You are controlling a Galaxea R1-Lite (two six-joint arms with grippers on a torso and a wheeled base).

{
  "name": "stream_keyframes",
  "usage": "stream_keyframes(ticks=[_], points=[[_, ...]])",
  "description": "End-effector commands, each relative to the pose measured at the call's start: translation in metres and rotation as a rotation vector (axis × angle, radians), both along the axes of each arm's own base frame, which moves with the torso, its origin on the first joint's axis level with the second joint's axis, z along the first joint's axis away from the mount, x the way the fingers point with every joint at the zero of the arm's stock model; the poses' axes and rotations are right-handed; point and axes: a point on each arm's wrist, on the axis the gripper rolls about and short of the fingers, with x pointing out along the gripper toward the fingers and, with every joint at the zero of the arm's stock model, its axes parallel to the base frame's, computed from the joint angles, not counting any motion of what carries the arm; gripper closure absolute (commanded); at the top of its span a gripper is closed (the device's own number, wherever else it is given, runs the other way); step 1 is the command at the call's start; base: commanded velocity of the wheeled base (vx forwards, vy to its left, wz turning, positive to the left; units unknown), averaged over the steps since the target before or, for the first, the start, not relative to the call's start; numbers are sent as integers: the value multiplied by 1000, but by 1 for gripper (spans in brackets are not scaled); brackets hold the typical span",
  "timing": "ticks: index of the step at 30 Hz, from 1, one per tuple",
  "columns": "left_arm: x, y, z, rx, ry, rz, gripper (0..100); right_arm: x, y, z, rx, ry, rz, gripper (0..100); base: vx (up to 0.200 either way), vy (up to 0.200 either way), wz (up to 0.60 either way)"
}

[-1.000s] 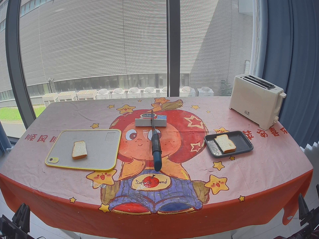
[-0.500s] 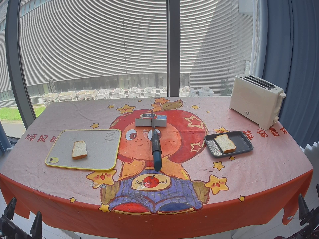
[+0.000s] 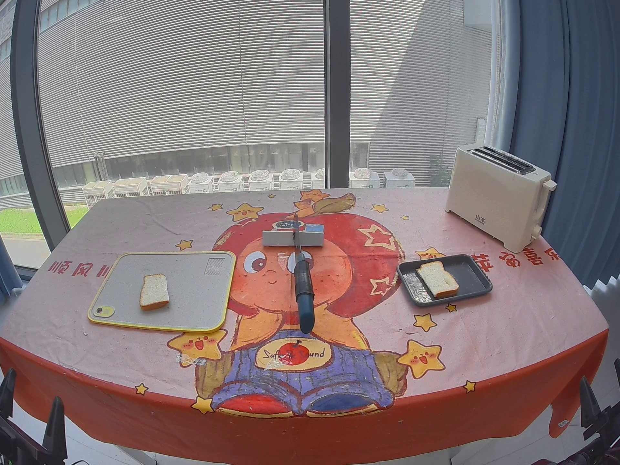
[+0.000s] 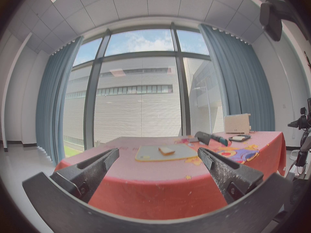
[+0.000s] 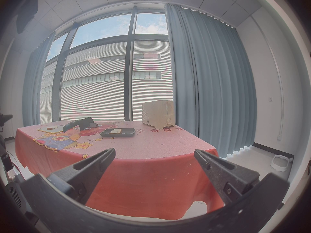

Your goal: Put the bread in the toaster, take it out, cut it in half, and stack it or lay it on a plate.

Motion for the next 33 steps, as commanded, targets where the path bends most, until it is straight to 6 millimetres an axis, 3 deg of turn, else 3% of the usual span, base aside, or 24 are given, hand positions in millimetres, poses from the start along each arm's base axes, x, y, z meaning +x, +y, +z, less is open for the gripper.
stream_keyframes(ticks=[1, 9, 15, 24, 33], points=[[0, 0, -2, 0, -30, 0, 0, 1, 0, -5, 1, 17, 0, 0, 0, 0, 0], [0, 0, -2, 1, -34, -4, 0, 1, 0, -5, 1, 17, 0, 0, 0, 0, 0], [-2, -1, 10, 5, -130, -19, 0, 1, 0, -5, 2, 19, 0, 0, 0, 0, 0], [33, -1, 49, 29, -66, -34, 0, 1, 0, -5, 1, 17, 0, 0, 0, 0, 0], [66, -3, 77, 35, 65, -115, 0, 1, 0, -5, 2, 19, 0, 0, 0, 0, 0]])
